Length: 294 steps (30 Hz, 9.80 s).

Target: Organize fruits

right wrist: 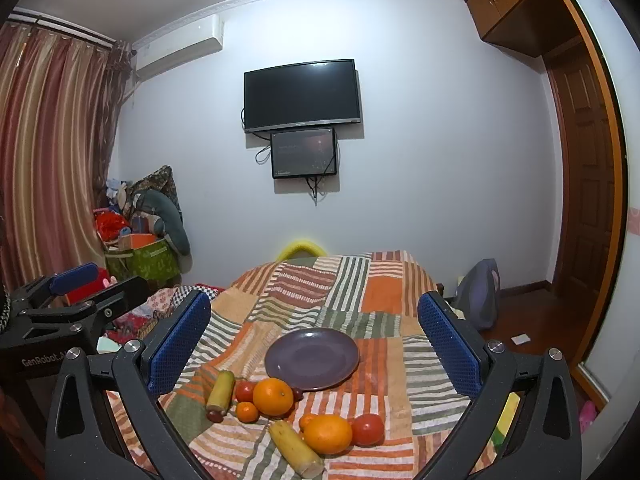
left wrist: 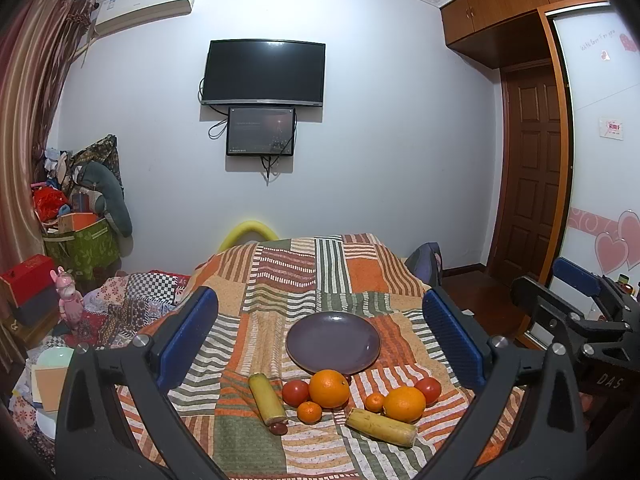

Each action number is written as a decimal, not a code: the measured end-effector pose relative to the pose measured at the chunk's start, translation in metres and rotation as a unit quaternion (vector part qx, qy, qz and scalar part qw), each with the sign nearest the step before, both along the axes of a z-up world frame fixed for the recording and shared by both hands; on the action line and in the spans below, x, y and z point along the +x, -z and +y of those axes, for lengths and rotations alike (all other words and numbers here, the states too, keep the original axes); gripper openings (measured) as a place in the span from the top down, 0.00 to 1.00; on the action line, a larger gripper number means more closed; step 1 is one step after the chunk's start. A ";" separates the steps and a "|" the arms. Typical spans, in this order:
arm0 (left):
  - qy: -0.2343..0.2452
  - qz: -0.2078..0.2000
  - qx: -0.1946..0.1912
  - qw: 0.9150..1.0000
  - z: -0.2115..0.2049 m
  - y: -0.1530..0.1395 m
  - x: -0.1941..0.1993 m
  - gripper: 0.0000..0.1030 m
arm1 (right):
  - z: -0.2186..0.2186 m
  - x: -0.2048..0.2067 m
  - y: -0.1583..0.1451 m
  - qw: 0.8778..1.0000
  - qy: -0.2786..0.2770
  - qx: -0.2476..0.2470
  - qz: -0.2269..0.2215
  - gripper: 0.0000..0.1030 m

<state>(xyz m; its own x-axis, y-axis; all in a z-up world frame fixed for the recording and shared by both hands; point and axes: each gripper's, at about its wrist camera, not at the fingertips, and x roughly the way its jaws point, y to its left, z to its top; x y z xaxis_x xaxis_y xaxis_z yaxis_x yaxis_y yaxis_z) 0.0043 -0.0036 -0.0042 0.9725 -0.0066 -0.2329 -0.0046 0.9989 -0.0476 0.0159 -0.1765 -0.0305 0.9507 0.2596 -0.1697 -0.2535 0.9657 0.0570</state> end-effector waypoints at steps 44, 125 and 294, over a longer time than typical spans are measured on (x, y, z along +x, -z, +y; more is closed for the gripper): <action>0.012 0.039 0.004 0.999 0.005 0.014 0.018 0.22 | -0.002 0.024 0.017 0.998 -0.036 -0.005 0.046 0.30; 0.054 0.377 -0.034 0.924 0.090 0.226 0.193 0.56 | 0.082 0.186 0.172 0.888 -0.177 -0.078 0.418 0.38; 0.081 0.297 0.006 0.951 0.024 0.128 0.189 0.27 | -0.018 0.153 0.087 0.949 -0.086 -0.126 0.275 0.15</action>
<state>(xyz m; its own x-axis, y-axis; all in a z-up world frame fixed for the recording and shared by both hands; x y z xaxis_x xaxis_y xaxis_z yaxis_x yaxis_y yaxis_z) 0.1930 0.0203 -0.1322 0.6554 -0.1386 -0.7425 0.1261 0.9893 -0.0734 0.1689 -0.1945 -0.1176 0.6471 0.2882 -0.7058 -0.4072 0.9134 -0.0003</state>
